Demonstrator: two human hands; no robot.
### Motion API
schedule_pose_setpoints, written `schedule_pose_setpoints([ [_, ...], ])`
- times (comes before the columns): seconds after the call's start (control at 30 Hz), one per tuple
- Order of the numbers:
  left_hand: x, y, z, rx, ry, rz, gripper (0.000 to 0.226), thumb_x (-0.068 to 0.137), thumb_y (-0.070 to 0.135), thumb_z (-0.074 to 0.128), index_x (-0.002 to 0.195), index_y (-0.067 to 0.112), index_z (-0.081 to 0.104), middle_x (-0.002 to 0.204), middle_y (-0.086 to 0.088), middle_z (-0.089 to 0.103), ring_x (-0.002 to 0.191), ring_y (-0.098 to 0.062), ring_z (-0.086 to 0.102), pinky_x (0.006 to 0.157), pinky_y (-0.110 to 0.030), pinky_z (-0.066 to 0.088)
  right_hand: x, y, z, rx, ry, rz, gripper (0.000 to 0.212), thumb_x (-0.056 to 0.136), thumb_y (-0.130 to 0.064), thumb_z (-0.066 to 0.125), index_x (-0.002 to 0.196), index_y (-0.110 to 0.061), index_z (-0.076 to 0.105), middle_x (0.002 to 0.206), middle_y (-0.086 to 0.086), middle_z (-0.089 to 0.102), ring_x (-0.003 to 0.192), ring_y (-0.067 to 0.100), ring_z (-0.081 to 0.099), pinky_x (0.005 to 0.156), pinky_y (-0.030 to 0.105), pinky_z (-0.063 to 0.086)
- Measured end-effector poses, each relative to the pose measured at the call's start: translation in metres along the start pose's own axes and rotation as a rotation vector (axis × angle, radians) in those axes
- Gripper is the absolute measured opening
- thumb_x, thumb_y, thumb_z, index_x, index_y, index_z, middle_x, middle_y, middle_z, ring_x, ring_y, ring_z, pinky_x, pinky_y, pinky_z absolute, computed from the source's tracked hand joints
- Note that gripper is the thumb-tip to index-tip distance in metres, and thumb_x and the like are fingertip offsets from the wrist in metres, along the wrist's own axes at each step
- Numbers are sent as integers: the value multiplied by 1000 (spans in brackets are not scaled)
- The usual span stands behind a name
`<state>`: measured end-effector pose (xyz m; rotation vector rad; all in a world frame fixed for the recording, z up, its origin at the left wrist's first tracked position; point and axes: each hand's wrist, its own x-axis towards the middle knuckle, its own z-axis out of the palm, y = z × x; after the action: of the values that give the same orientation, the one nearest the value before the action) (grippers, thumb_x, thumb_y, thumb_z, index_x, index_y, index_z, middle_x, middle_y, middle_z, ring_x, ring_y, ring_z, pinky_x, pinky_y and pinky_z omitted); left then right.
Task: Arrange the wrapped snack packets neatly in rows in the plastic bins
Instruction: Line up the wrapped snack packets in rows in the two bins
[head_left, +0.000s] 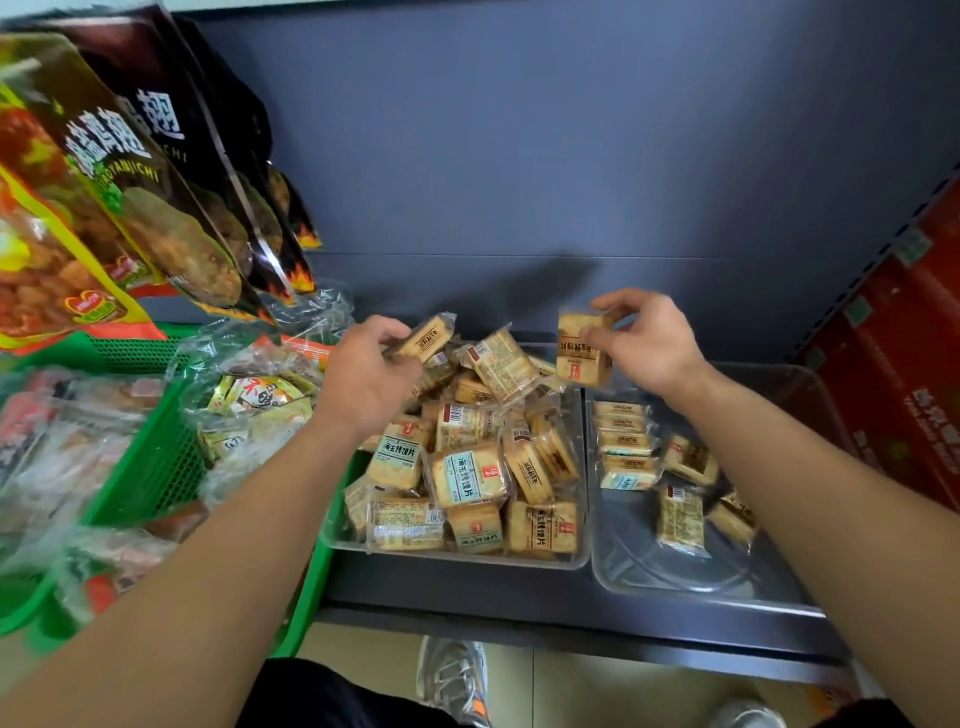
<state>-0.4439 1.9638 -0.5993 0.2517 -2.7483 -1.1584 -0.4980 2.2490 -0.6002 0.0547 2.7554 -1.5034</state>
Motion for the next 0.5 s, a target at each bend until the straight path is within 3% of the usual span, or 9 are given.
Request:
schedule_pose_setpoints([
  [0.1,1,-2,0,-17,16,-8,21,95,11,66,114,20,61,112,1,62,89,-20,67,73,-42,60,-3,7,10,-135,3,-40,33,88,-18,76,119,-22,66,116,1,58,99,14,58,95,31,51],
  [0.2,-3,-1,10,62,-23,-52,15,96,14,66,105,21,56,110,0,61,83,-18,66,62,-31,56,-8,13,26,-217,65,-20,42,86,-17,77,123,-21,60,119,2,57,103,17,58,99,39,51],
  [0.37,-7,-1,18,142,-210,-69,8,95,27,67,99,23,61,103,5,67,88,-16,69,83,-38,61,-10,20,41,-267,-82,-6,29,91,-22,73,116,-20,60,106,-1,66,101,22,64,93,40,54],
  [0.43,-8,-5,4,47,-210,-63,8,95,27,66,101,23,66,107,7,68,98,-15,67,90,-38,57,-8,16,36,-216,-102,24,26,98,-24,63,124,-17,65,114,1,69,106,21,64,94,32,51],
  [0.5,-15,-13,-9,22,-226,-84,7,96,22,67,102,20,67,110,6,67,100,-14,65,88,-28,52,-10,15,32,-229,-128,20,35,100,-23,57,134,-14,62,126,3,68,114,23,63,96,29,46],
])
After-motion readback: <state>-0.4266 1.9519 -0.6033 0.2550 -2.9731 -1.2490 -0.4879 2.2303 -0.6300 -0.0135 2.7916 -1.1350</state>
